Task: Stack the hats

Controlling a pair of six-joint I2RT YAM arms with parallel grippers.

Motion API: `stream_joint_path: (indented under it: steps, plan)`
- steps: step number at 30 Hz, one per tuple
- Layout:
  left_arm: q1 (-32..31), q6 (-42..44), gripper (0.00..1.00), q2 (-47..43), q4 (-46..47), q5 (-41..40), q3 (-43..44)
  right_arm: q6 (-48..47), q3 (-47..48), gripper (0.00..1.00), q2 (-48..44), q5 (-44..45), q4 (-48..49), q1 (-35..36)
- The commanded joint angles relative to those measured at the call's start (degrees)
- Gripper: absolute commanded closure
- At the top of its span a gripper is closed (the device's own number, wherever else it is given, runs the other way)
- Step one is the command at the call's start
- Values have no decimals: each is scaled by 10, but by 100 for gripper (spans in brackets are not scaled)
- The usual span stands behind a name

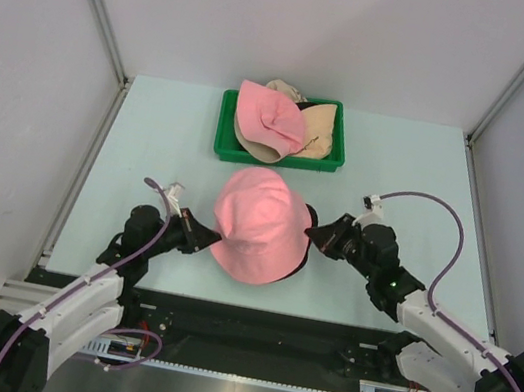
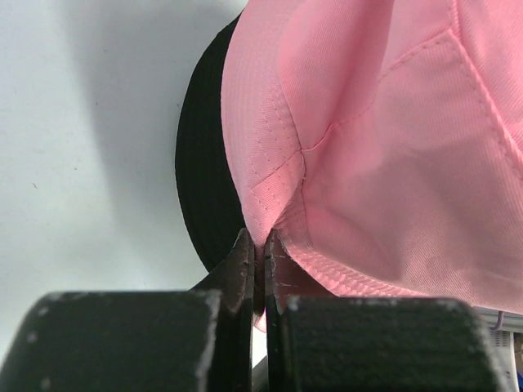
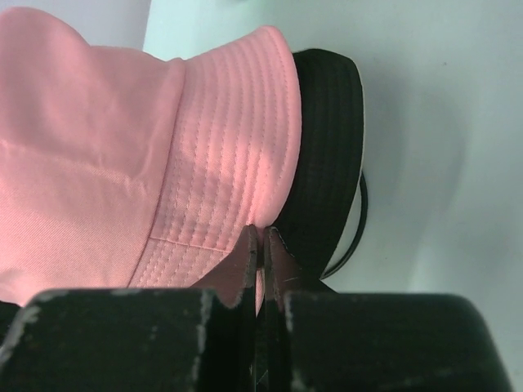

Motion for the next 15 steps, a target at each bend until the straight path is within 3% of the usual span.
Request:
stream_joint_path:
  steps: [1,6,15]
  plan:
    - [-2,25,100,11,-40,-28,16,-11,-12,100,12,88,-100,19]
    - [-2,18,100,10,-41,-31,10,-9,-11,100,47,134,-149,44]
    - [-2,12,100,0,-55,-54,16,14,-3,100,119,211,-154,115]
